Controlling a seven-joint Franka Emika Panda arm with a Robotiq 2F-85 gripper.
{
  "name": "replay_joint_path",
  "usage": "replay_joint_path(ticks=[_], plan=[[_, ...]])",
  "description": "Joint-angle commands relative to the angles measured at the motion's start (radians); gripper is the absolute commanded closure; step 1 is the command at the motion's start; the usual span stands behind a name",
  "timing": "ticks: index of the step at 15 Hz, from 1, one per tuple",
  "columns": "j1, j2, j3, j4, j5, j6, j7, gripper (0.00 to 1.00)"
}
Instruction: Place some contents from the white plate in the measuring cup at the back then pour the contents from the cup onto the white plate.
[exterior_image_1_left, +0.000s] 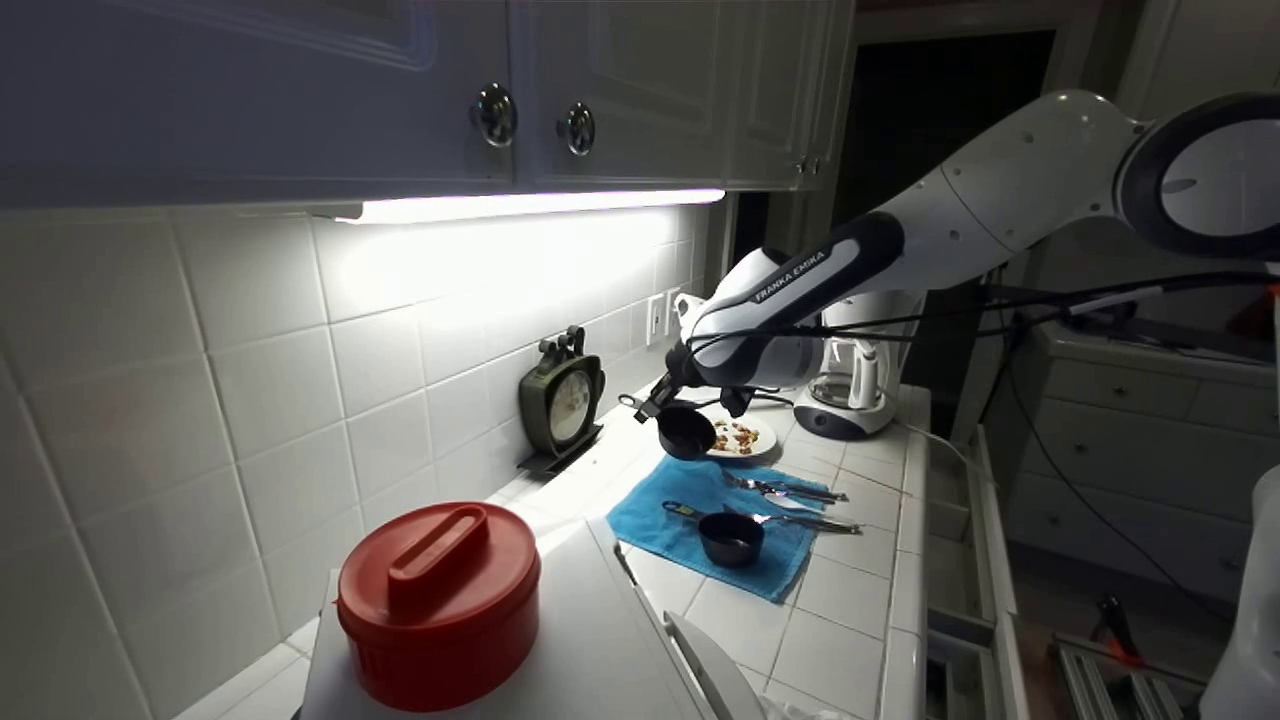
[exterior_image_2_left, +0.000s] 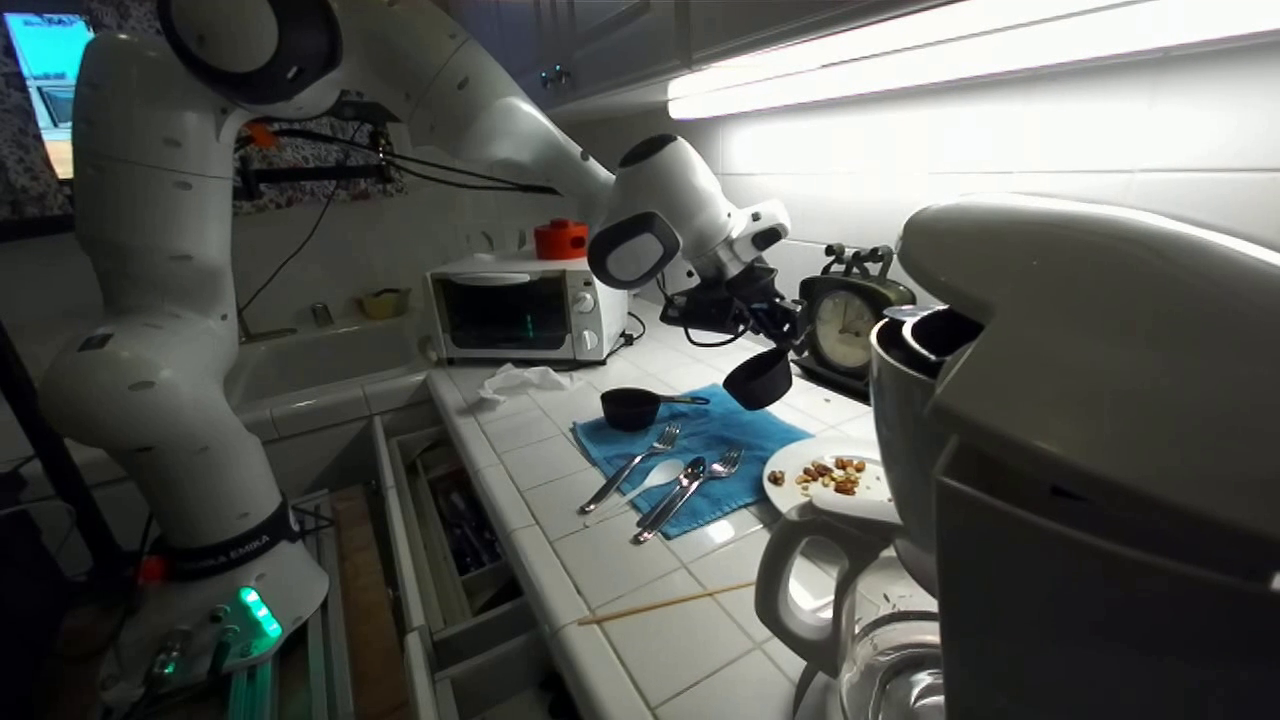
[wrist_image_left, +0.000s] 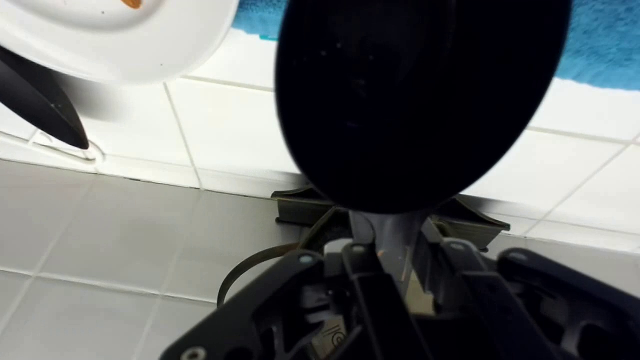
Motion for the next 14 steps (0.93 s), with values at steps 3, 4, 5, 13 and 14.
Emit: replay_joint_path(ticks=[3, 4, 5, 13, 14], plan=[[-0.131, 0.000, 0.129, 0.025, 0.081, -0.145, -0.120, 0.93], [-0.143, 0.002, 0.138, 0.026, 0.080, -0.161, -0.121, 0.93], [-0.157, 0.004, 0.150, 0.028, 0.084, -0.177, -0.126, 0.93], [-0.249, 0.021, 0.235, 0.047, 0.122, -0.266, -0.174, 0.92], [-0.257, 0.022, 0.243, 0.048, 0.126, -0.268, -0.179, 0.52]])
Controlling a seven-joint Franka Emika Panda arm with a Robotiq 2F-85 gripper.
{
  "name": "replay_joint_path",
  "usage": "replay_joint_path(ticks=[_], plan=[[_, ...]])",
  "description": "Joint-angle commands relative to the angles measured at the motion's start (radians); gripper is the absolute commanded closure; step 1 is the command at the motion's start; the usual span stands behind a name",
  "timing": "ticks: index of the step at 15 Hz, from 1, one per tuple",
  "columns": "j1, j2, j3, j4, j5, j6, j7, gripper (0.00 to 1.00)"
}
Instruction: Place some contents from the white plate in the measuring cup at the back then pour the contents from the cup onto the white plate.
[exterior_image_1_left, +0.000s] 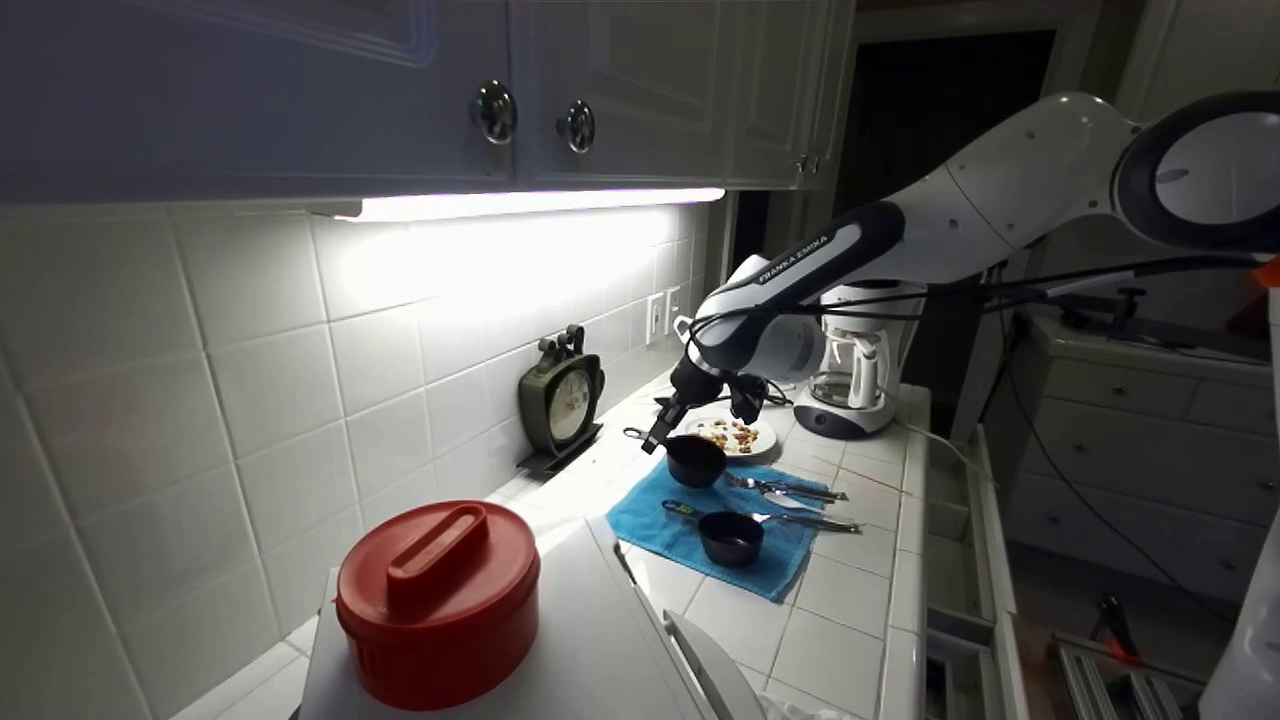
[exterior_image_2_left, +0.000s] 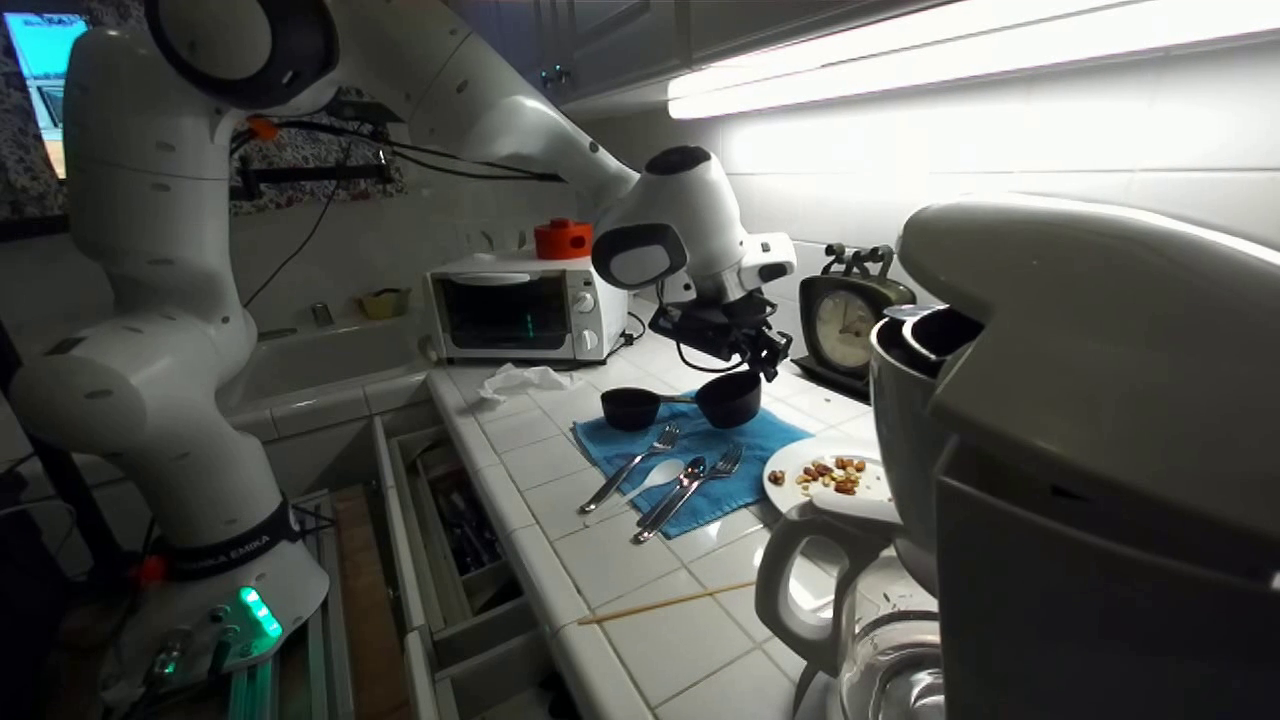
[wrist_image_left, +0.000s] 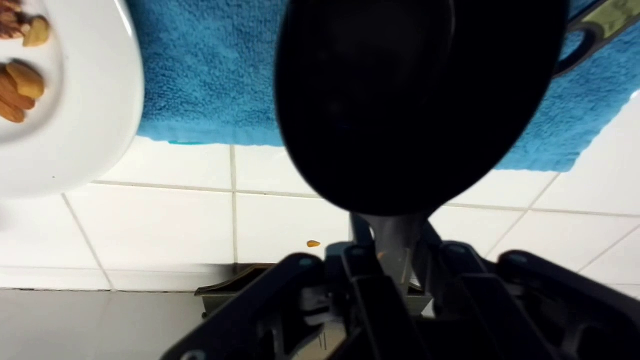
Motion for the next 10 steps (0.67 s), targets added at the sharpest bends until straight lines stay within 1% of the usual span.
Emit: replay_joint_path(ticks=[1, 2, 3, 6, 8, 10], plan=[[-0.046, 0.021, 0.041, 0.036, 0.047, -0.042, -0.080, 0.49], [-0.051, 0.023, 0.044, 0.038, 0.041, -0.044, -0.075, 0.44], [-0.055, 0.025, 0.047, 0.039, 0.037, -0.044, -0.071, 0.36], [-0.032, 0.008, 0.008, 0.027, -0.013, -0.036, -0.011, 0.16], [-0.006, -0.016, -0.033, 0.007, -0.062, -0.018, 0.054, 0.02], [0.012, -0.042, -0.067, -0.009, -0.117, -0.013, 0.100, 0.00]])
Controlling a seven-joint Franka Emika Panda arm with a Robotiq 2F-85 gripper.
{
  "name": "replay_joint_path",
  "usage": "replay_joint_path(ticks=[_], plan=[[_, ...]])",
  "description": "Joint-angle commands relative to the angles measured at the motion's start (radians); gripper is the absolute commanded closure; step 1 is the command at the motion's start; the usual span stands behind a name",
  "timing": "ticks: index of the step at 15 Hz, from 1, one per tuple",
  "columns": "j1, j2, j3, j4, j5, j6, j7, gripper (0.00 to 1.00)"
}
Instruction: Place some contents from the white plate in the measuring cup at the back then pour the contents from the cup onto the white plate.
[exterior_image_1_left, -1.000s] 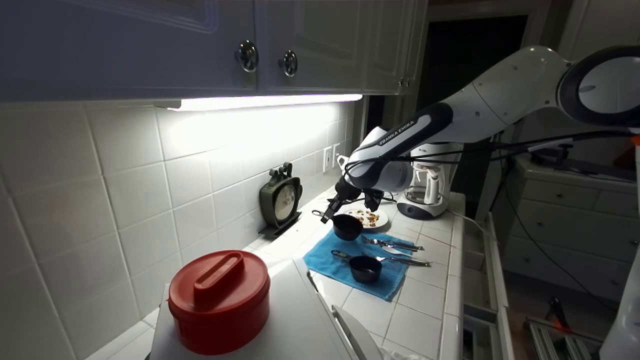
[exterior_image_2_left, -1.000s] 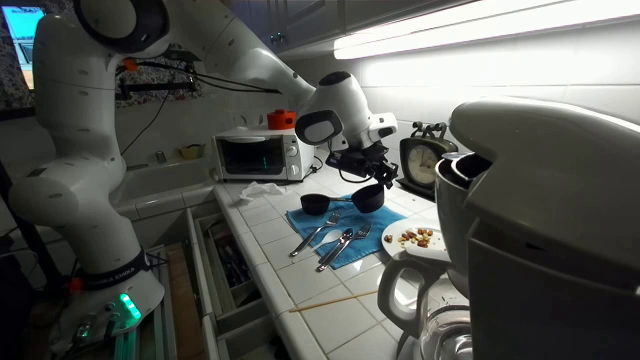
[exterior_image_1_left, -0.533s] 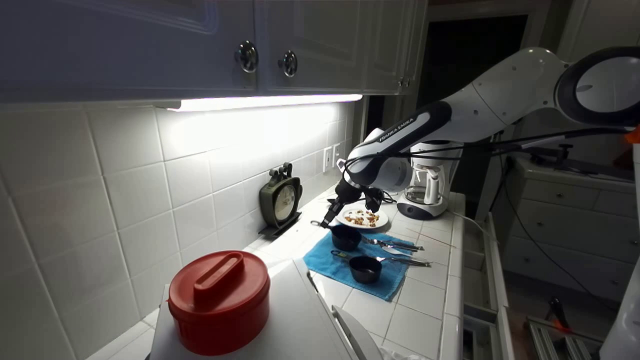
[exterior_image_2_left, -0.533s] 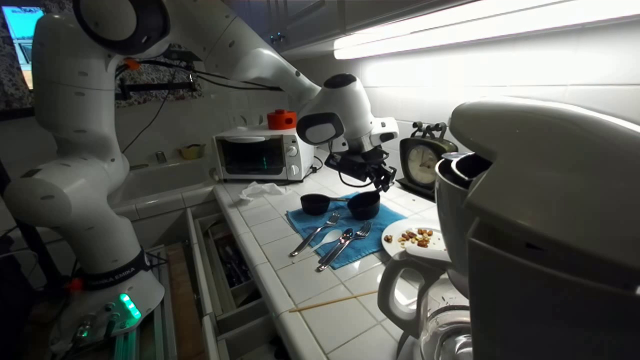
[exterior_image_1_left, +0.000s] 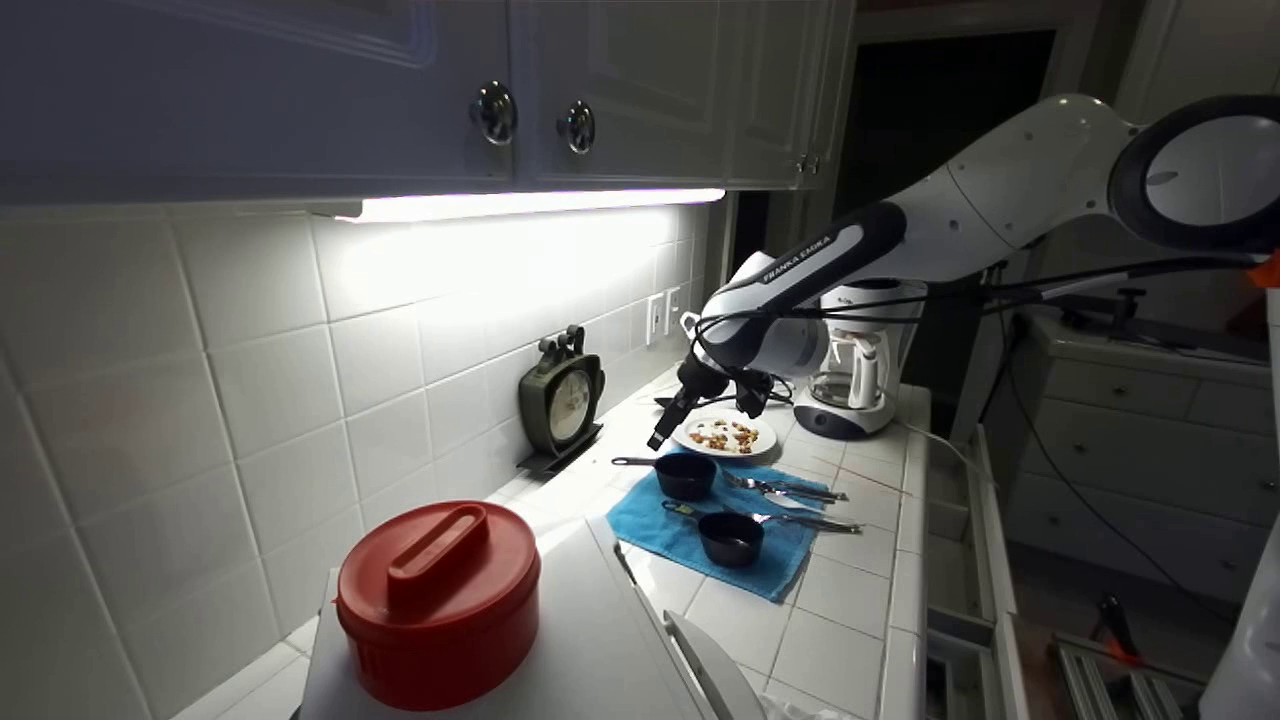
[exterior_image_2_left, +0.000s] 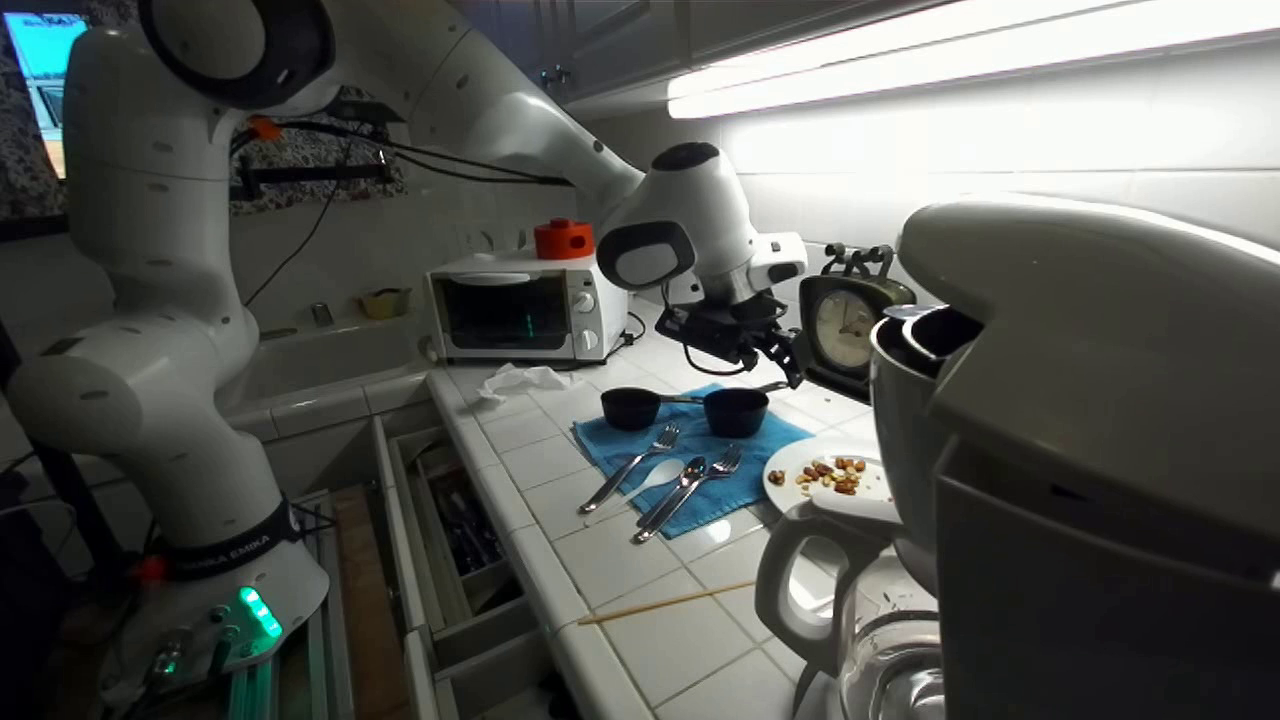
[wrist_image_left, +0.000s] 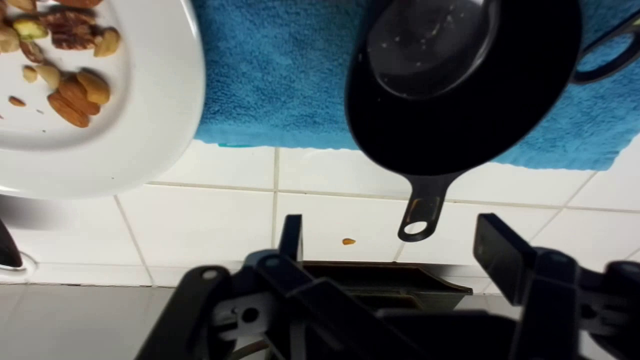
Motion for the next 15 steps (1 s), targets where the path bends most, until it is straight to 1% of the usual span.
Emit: replay_joint_path(ticks=[1, 2, 3, 4, 5, 6, 7, 10, 12, 15], plan=[[0.047, -0.056, -0.075, -0.031, -0.114, 0.007, 0.103, 0.00], [0.073, -0.070, -0.119, -0.036, -0.190, -0.018, 0.171, 0.00], [0.104, -0.081, -0.172, -0.034, -0.289, -0.065, 0.255, 0.00], [0.116, -0.089, -0.197, -0.026, -0.358, -0.113, 0.302, 0.00], [0.120, -0.096, -0.205, -0.020, -0.396, -0.139, 0.335, 0.00], [0.118, -0.105, -0.204, -0.014, -0.407, -0.181, 0.340, 0.00], [0.116, -0.112, -0.201, -0.014, -0.406, -0.195, 0.341, 0.00], [0.109, -0.142, -0.188, -0.021, -0.370, -0.242, 0.308, 0.00], [0.107, -0.162, -0.181, -0.029, -0.351, -0.256, 0.284, 0.00], [0.107, -0.187, -0.177, -0.044, -0.333, -0.247, 0.256, 0.00]])
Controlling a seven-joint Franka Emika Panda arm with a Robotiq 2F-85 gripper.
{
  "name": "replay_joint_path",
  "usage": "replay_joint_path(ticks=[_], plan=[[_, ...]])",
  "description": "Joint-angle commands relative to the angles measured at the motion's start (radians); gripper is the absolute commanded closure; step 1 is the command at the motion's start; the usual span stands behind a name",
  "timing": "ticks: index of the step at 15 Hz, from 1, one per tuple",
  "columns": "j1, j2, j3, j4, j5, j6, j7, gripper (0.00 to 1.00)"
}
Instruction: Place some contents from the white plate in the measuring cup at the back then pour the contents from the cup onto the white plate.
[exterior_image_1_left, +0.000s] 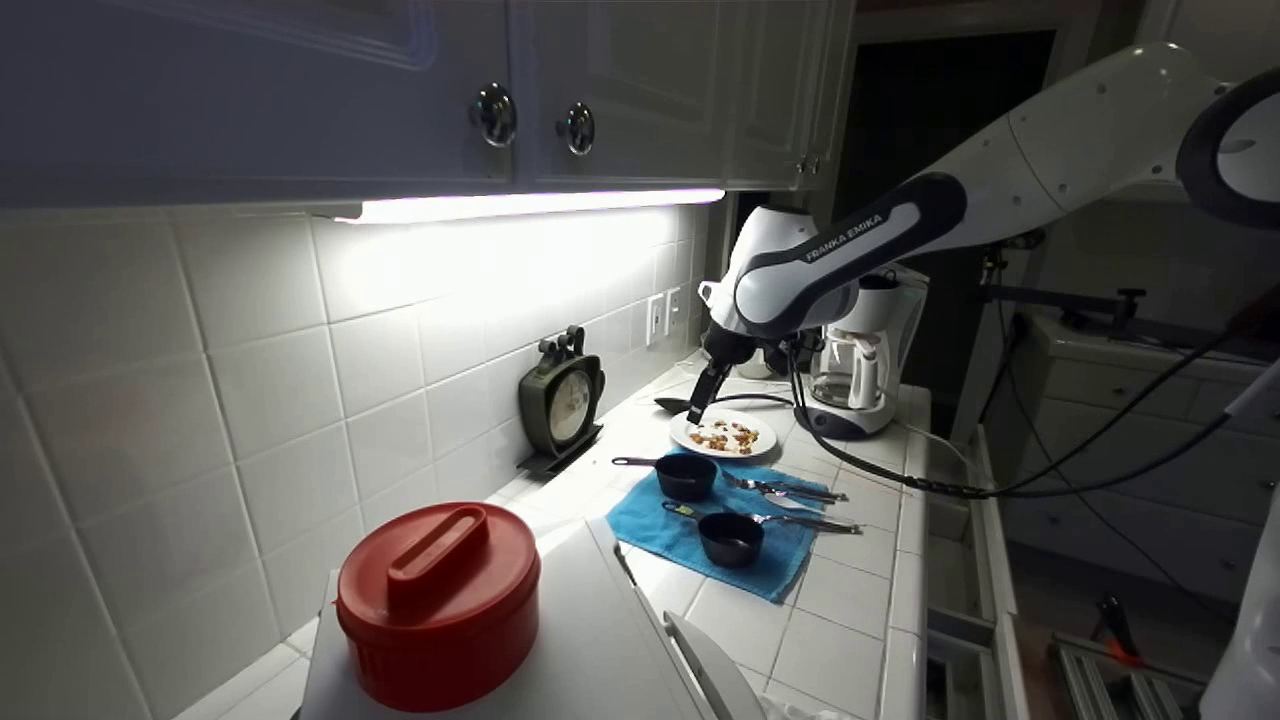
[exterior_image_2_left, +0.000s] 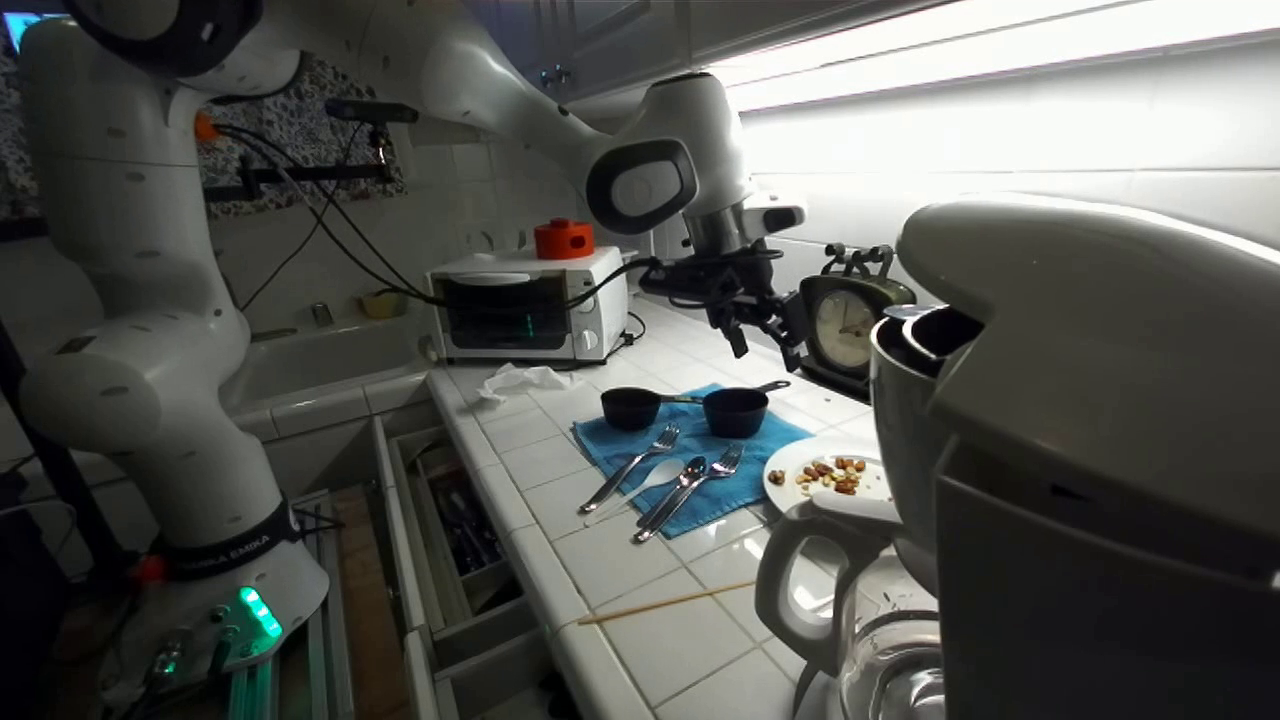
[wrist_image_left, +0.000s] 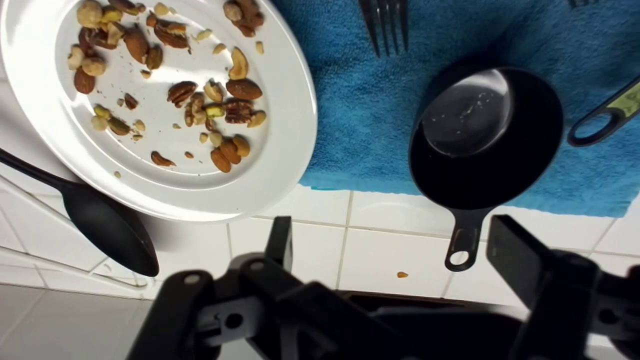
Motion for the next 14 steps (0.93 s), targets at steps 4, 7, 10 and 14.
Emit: replay_joint_path(ticks=[4, 7, 10, 14], plan=[[-0.001, -0.079, 0.008, -0.063, 0.059, 0.007, -0.078, 0.00], [0.001, -0.104, 0.005, -0.089, 0.084, 0.021, -0.109, 0.00], [0.006, -0.118, 0.001, -0.111, 0.105, 0.060, -0.121, 0.00], [0.013, -0.075, -0.008, -0.062, 0.064, 0.029, -0.082, 0.00]])
